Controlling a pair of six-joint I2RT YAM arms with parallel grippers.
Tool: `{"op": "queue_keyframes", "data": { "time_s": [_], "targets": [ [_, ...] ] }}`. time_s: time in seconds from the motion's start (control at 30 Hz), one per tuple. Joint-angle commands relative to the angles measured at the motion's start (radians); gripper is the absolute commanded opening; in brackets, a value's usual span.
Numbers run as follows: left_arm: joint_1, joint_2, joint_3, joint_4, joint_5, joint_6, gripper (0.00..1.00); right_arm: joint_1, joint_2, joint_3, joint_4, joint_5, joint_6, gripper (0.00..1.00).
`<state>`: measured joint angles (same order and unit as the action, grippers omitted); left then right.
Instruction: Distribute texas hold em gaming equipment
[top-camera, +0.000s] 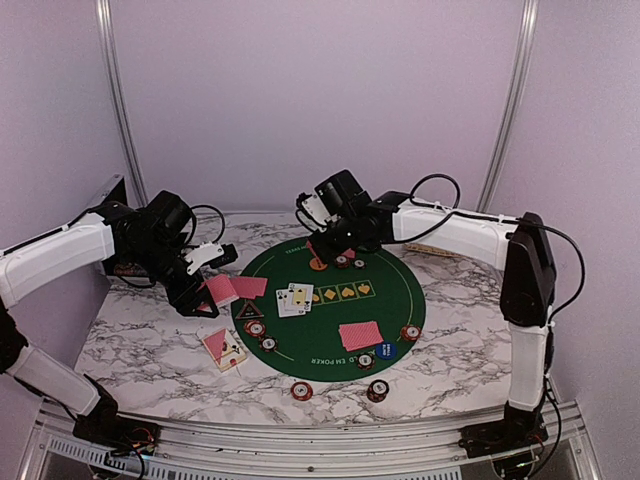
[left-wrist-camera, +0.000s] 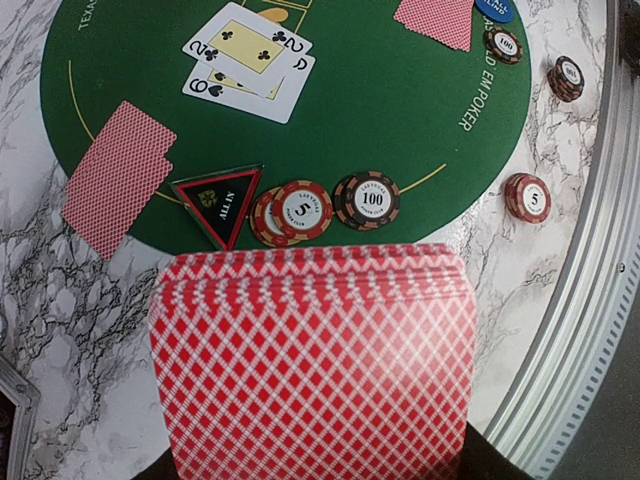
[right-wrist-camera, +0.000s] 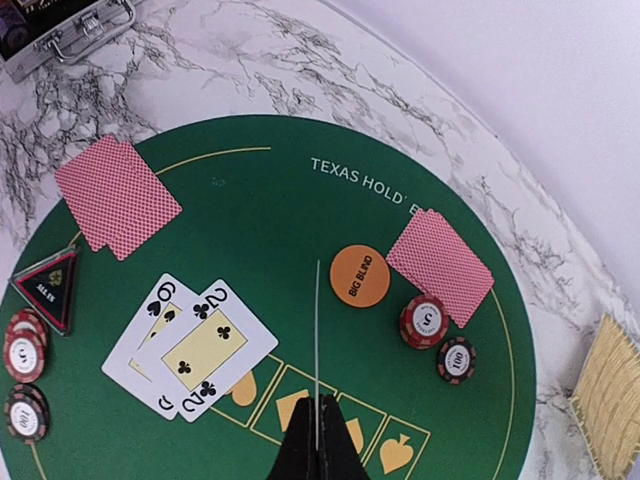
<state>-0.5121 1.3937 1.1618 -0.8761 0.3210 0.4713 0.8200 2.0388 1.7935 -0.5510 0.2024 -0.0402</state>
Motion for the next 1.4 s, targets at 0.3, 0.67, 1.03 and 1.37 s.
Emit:
{"op": "queue_keyframes", "data": {
  "time_s": [0.3, 0.67, 1.03, 1.37],
  "targets": [
    [0.003, 0.002, 0.001, -0.001, 0.009, 0.0, 0.0, 0.061, 0.104, -0.082, 0.222, 0.216, -0.315, 0.0],
    [0.003, 0.004, -0.004, -0.001, 0.015, 0.0, 0.0, 0.113, 0.198, -0.086, 0.296, 0.406, -0.497, 0.0],
    [0.004, -0.006, -0.011, -0.001, 0.007, -0.006, 0.0, 0.123, 0.236, -0.061, 0.262, 0.276, -0.468, 0.0],
    [0.004, -0.008, -0.013, 0.0, 0.004, -0.008, 0.0, 0.131, 0.243, -0.091, 0.235, 0.235, -0.446, 0.0]
  ]
}}
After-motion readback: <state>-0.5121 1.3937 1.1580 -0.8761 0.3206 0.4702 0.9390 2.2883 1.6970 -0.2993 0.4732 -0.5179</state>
